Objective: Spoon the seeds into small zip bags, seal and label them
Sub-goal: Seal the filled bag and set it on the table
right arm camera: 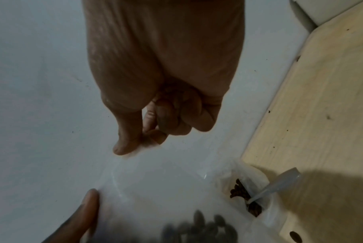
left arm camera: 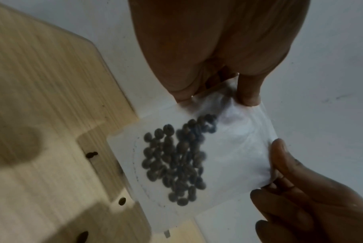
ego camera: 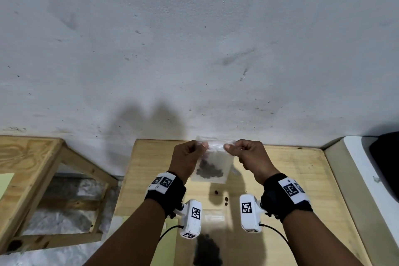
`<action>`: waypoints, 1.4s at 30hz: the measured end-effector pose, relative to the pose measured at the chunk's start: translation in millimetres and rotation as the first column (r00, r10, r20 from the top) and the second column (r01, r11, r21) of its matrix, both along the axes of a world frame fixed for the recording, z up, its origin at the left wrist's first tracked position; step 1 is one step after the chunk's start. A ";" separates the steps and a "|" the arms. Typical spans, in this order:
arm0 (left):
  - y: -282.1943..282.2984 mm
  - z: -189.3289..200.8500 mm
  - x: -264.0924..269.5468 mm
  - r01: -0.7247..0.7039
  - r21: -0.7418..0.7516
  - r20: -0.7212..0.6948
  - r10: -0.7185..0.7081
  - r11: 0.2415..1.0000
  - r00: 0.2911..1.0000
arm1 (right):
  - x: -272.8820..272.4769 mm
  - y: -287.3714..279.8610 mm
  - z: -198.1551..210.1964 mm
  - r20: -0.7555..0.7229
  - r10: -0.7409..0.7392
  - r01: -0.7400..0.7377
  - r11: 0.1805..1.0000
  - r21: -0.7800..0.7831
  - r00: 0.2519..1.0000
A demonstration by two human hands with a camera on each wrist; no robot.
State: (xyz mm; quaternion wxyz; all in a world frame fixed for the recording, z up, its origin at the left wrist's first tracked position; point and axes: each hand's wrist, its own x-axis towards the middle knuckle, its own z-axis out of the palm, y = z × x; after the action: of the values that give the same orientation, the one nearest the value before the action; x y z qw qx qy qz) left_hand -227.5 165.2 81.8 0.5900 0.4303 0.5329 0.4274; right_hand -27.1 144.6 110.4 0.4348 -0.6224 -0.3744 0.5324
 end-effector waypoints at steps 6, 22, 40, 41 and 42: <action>-6.9 5.6 0.8 0.033 -0.030 0.012 -0.033 0.999 0.999 | -4.5 -4.1 -1.2 -0.006 -0.063 0.063 0.998 -0.016 0.998; -26.0 -1.2 -27.0 0.113 -0.038 -0.135 -0.117 0.993 0.984 | -29.9 -63.5 -27.4 0.126 -0.033 0.030 0.999 0.026 0.992; -160.5 -94.0 -54.8 0.306 -0.516 -0.369 -0.530 0.800 0.763 | -69.1 -198.2 -108.7 0.493 0.388 -0.156 0.881 -0.447 0.779; -163.6 -96.3 -54.1 0.302 -0.519 -0.374 -0.529 0.800 0.762 | -70.7 -200.7 -113.2 0.513 0.392 -0.151 0.881 -0.449 0.764; -165.5 -97.0 -53.3 0.304 -0.521 -0.371 -0.532 0.798 0.761 | -71.8 -203.0 -116.7 0.530 0.398 -0.149 0.880 -0.450 0.749</action>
State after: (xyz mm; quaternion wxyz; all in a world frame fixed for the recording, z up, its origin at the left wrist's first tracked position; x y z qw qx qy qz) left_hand -280.8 -0.2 -15.2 0.5929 0.4952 0.6345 0.0258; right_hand -98.9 -58.5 -6.4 0.0776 -0.7685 -0.4722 0.4247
